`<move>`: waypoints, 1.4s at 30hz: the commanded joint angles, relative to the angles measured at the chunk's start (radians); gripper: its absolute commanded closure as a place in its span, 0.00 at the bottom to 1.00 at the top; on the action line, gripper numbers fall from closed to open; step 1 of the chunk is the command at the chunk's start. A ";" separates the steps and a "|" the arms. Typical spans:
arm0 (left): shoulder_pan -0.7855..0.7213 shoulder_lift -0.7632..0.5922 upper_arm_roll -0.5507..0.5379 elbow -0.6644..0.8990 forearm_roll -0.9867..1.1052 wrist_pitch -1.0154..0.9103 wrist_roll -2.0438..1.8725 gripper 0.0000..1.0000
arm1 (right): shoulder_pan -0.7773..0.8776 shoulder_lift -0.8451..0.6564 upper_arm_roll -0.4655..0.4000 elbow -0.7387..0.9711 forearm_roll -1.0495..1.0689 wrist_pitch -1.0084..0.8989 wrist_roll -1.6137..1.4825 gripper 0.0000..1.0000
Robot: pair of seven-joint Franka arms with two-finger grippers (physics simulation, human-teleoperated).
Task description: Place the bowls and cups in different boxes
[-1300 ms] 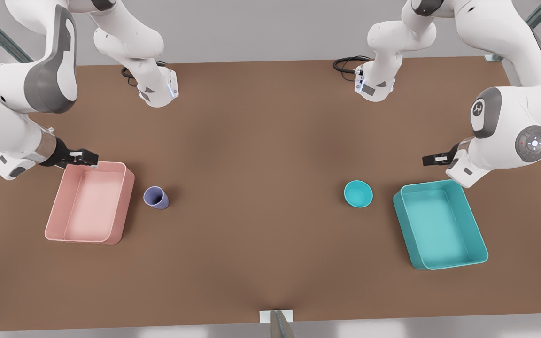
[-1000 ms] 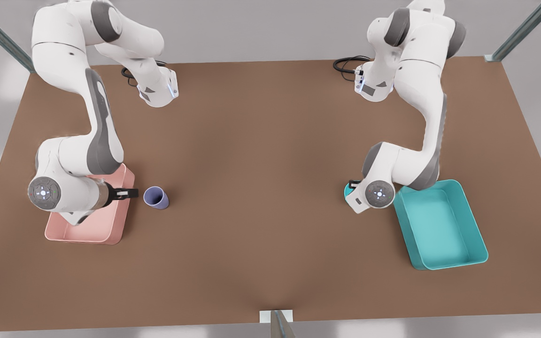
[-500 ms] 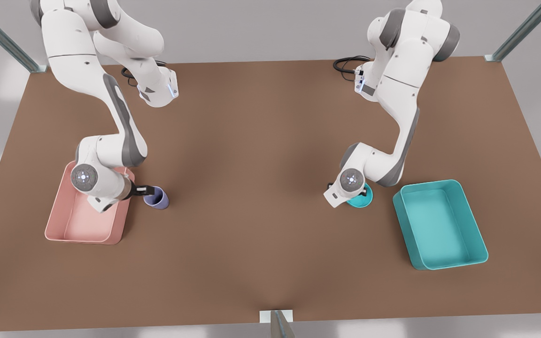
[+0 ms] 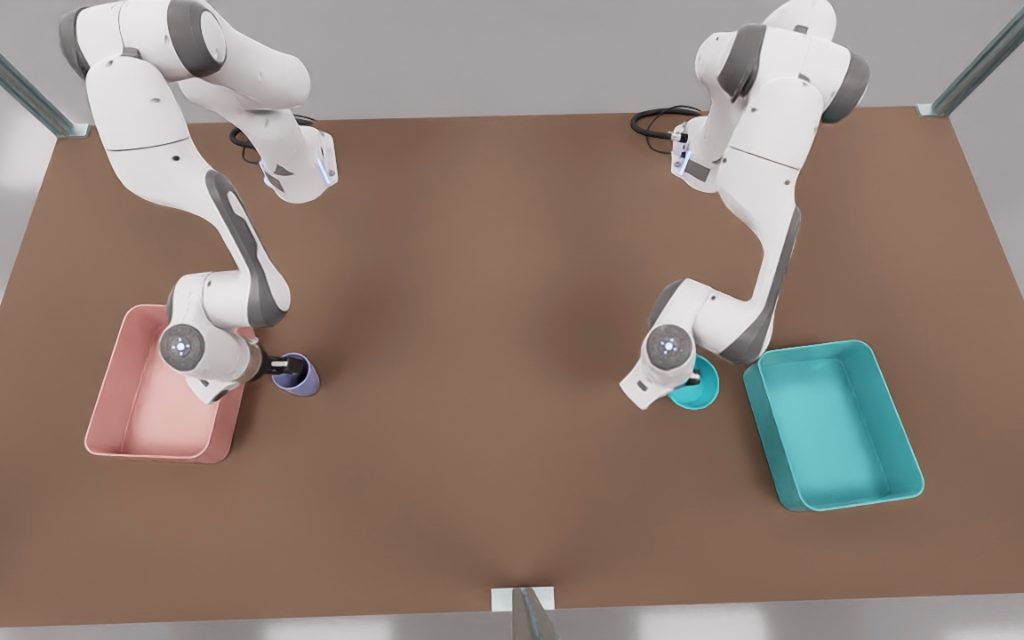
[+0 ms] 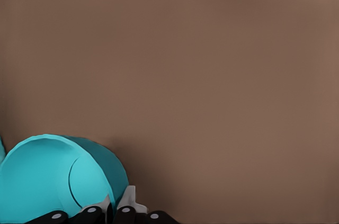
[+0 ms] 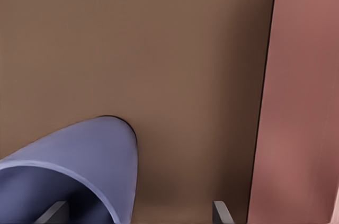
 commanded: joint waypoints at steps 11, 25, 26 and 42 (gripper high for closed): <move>0.400 0.103 0.082 0.344 -0.124 -0.167 -0.052 0.79 | 0.012 0.016 0.002 0.009 0.003 -0.007 -0.002 0.79; 0.413 0.059 0.085 0.283 -0.129 -0.205 -0.051 0.00 | -0.225 -0.096 -0.083 0.360 0.003 -0.310 -0.602 0.79; 0.413 -0.034 0.065 0.293 -0.162 -0.365 -0.049 0.00 | -0.245 -0.065 -0.086 0.360 0.000 -0.307 -0.602 0.79; 0.374 -0.305 -0.079 0.362 -0.207 -0.795 0.367 0.00 | -0.265 0.189 -0.087 0.374 0.004 -0.102 -0.601 0.00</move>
